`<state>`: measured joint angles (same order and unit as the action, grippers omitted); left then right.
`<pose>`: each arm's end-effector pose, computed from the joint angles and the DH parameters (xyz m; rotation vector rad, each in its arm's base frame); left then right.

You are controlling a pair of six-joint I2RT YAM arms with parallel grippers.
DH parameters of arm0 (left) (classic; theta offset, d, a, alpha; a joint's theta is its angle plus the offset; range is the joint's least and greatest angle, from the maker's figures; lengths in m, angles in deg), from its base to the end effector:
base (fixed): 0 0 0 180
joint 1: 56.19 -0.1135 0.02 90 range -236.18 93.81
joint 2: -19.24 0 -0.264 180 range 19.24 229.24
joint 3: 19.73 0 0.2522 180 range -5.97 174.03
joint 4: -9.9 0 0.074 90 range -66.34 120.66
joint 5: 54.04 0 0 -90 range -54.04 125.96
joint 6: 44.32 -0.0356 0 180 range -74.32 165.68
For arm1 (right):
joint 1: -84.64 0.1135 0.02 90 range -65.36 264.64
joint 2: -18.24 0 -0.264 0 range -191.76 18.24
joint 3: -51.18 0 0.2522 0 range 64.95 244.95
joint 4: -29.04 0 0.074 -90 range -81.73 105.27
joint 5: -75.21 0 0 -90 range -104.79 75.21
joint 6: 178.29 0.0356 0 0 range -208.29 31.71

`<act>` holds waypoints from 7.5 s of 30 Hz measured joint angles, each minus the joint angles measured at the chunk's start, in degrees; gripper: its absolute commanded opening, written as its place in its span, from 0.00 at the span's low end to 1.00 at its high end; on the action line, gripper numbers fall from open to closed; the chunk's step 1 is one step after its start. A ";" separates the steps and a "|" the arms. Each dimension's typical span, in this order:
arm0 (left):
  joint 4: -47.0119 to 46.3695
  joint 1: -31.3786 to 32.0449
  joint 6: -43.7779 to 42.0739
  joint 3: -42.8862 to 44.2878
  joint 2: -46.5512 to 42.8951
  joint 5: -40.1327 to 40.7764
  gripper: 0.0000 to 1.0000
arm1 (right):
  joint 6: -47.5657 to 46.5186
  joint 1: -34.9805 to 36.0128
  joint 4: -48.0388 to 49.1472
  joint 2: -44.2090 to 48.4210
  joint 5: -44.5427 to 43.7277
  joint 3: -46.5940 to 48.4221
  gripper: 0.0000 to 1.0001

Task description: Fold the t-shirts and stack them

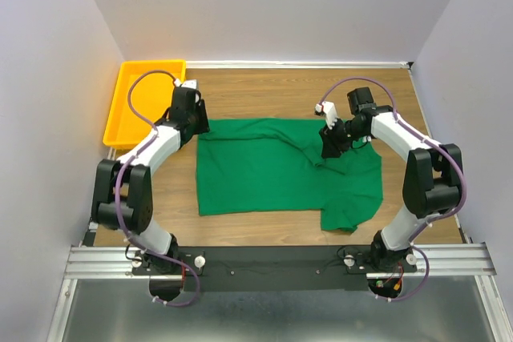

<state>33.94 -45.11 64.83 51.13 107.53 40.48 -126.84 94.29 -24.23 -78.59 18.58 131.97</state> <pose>0.3291 -0.0616 0.2293 -0.2025 2.2897 -0.1826 0.3225 0.0747 0.2089 -1.1837 2.3001 0.6320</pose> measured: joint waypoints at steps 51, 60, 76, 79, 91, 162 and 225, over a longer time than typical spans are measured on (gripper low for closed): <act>3.06 -1.64 -3.04 -1.03 5.44 -6.73 0.25 | 1.05 -0.61 0.46 -0.28 0.24 0.04 0.50; 3.04 -2.01 -2.16 -3.26 1.51 -6.49 0.56 | 10.67 -8.57 1.77 -1.90 -1.18 6.82 0.50; 2.80 -5.20 0.79 10.71 15.12 -6.93 0.55 | 35.15 -19.67 7.41 -22.53 -8.20 23.43 0.48; 3.43 -5.22 0.83 10.73 15.80 -6.93 0.55 | 36.20 -20.28 7.34 -22.62 -8.46 23.43 0.48; 3.34 -5.25 0.79 11.37 15.80 -6.95 0.51 | 38.64 -24.09 8.46 -16.55 -8.02 19.87 0.48; 8.98 -5.38 0.63 30.21 30.12 -8.46 0.51 | 41.48 -24.65 9.84 -34.91 -5.73 38.80 0.01; 12.17 -5.64 1.95 31.19 33.07 -13.42 0.06 | 41.00 -24.65 9.84 -35.30 -6.99 39.43 0.01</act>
<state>46.12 -50.75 66.78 82.32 140.60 27.06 -85.83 69.63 -14.40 -113.89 11.58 171.40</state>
